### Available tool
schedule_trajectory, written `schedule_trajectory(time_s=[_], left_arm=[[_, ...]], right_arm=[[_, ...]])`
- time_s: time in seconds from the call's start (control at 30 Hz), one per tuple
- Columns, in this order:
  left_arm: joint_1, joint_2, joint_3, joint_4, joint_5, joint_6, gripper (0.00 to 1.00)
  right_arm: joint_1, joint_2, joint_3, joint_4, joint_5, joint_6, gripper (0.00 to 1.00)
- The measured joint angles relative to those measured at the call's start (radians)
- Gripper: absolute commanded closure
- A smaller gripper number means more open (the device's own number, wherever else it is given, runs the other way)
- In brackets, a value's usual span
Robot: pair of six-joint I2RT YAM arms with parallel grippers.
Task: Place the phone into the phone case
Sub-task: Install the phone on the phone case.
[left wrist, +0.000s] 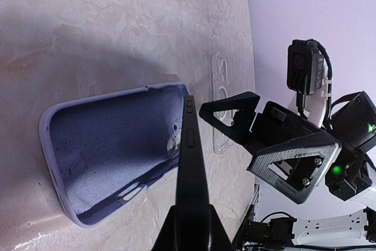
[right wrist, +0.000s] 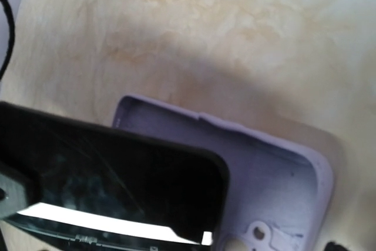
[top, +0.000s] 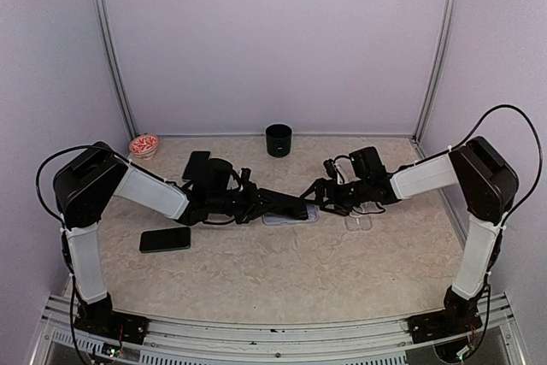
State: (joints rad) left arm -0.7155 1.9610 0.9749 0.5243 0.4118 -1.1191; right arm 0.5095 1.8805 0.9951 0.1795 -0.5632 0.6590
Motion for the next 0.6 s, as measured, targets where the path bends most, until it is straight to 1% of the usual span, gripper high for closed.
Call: schedule_trajectory(time_s=[0.6], left_arm=[[0.003, 0.056, 0.047, 0.006, 0.027, -0.003, 1.0]], right_arm=[[0.0, 0.037, 0.0, 0.014, -0.026, -0.002, 0.0]])
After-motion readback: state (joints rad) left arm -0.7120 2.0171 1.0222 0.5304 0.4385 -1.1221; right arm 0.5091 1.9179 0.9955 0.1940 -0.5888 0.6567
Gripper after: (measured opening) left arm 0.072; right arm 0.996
